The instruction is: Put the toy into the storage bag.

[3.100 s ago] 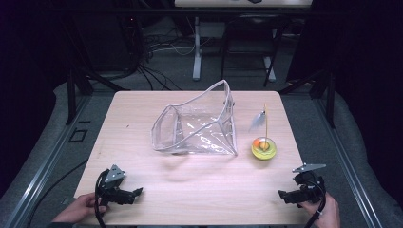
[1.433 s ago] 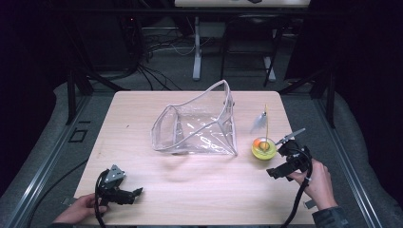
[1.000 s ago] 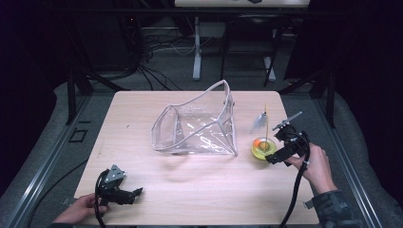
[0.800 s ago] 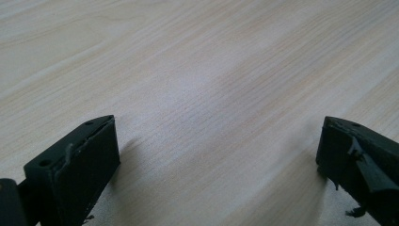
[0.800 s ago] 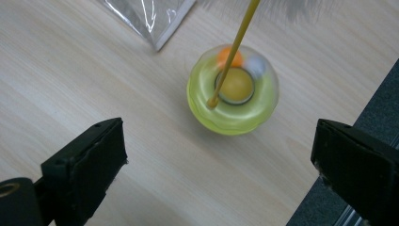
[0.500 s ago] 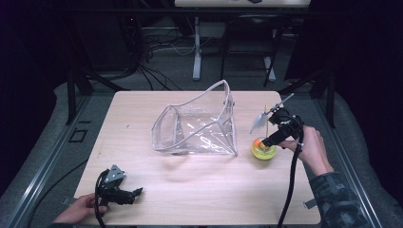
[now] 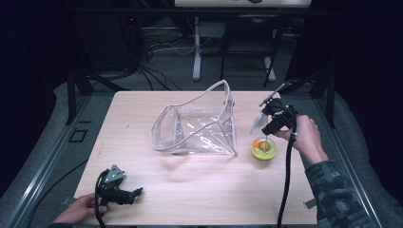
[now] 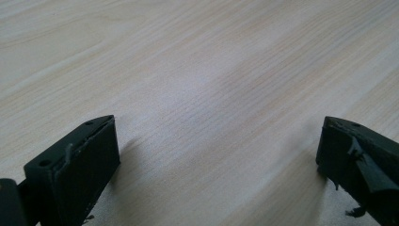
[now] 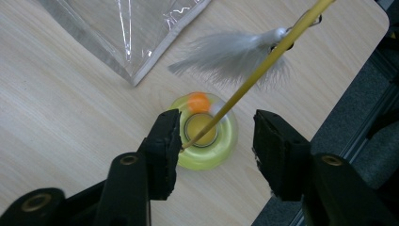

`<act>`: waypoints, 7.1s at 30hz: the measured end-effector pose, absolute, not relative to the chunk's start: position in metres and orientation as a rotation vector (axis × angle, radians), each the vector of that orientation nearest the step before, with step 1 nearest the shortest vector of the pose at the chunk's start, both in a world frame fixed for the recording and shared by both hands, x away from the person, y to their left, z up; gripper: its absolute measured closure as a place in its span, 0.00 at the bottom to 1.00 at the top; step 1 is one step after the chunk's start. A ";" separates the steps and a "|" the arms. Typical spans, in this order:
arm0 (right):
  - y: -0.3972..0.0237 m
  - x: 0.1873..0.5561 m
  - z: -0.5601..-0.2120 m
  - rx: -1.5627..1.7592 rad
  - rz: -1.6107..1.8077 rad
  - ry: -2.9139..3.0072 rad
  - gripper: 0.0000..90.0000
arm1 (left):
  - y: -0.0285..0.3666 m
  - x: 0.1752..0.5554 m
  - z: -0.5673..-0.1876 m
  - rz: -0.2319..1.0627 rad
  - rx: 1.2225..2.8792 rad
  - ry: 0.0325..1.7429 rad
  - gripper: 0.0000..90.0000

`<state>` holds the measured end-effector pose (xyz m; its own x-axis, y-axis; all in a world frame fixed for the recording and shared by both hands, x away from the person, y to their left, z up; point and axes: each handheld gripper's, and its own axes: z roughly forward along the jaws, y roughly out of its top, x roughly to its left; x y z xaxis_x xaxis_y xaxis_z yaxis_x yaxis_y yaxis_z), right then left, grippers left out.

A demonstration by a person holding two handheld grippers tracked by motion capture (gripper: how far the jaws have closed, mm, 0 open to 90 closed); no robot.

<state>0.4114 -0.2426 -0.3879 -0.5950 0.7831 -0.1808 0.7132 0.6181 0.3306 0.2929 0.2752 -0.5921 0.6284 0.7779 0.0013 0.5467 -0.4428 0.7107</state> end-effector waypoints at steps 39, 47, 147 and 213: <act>-0.234 0.421 -0.394 1.161 0.240 2.577 0.97 | 0.276 0.293 -0.592 0.422 2.167 1.031 0.00; -0.231 0.423 -0.393 1.142 0.183 2.582 0.97 | 0.276 0.293 -0.591 0.424 2.168 1.030 0.00; -0.203 0.453 -0.297 1.107 0.094 2.710 0.98 | 0.276 0.293 -0.591 0.424 2.168 1.029 0.00; -0.158 0.460 -0.210 0.978 0.050 2.687 0.98 | 0.276 0.293 -0.591 0.423 2.168 1.029 0.00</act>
